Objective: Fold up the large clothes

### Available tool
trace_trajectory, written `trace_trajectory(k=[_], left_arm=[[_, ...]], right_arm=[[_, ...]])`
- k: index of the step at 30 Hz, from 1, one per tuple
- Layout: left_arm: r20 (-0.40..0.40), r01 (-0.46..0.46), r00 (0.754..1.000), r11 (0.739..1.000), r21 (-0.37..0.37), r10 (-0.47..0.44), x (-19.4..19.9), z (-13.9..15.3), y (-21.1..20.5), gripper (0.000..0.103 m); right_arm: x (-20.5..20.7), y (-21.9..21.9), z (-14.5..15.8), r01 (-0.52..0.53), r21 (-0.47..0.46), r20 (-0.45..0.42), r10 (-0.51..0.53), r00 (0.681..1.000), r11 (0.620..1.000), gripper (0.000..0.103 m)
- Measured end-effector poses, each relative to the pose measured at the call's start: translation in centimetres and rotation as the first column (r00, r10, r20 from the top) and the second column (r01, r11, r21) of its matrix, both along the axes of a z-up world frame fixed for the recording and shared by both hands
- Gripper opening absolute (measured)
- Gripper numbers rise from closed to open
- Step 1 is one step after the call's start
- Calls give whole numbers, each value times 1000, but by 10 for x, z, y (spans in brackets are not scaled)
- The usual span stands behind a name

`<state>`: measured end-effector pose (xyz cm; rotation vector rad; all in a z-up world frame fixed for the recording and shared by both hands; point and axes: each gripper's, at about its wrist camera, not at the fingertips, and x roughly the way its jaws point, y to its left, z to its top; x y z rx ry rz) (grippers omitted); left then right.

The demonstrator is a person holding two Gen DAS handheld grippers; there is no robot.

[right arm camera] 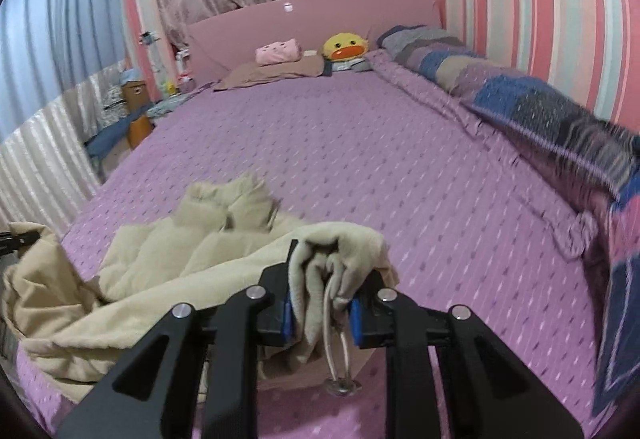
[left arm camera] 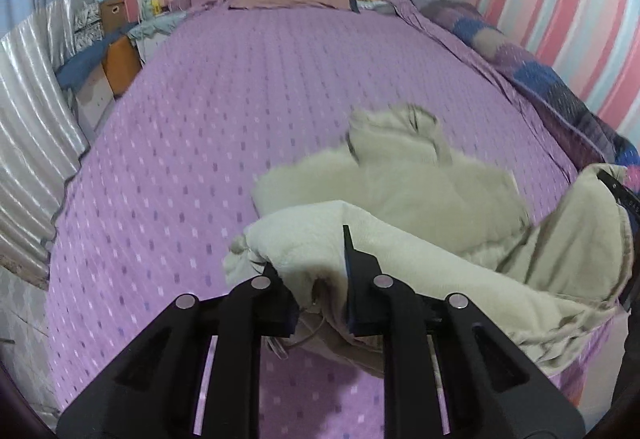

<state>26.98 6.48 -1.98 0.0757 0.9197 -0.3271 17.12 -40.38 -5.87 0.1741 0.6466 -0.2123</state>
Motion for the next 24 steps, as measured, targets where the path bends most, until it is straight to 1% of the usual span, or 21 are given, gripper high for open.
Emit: trace_trajectory(k=[3,4,6,9,10,13,15,17,19,23,24], left_arm=[[0,-61,998,998,13,61,49,2,-3,15],[-4,-84,996,996,23,84,65,0,-4,15],[-22,-111,993,993,43,112,95,-9,-9,15],[-32,-130,991,989,77,132,135,-27,-19,16],[-49,-140,988,987,72,144,151,-37,-22,16],[-80,-149,985,986,74,154,176,-59,-29,16],[-112,-146,981,985,95,156,191,-83,-34,16],[-133,-144,978,984,106,158,197,-103,-39,17],[-130,-137,980,983,118,152,196,-116,-42,17],[-92,-134,985,982,130,147,185,-123,-41,17],[-88,-133,985,982,132,146,191,-122,-39,17]], right_arm=[[44,-14,3,46,-6,-33,-46,998,999,20],[65,-23,-1,65,15,-55,-64,996,998,20],[93,-36,-10,94,47,-87,-89,992,994,20],[142,-55,-36,136,83,-153,-122,981,987,20],[151,-59,-45,147,94,-168,-130,977,985,20],[185,-68,-82,192,137,-234,-157,960,972,20],[202,-67,-107,202,136,-286,-157,945,970,20],[211,-66,-127,214,142,-317,-160,935,967,20],[211,-65,-136,227,156,-311,-170,935,961,20],[209,-60,-141,206,136,-305,-157,939,969,20],[209,-60,-142,205,133,-308,-156,938,970,20]])
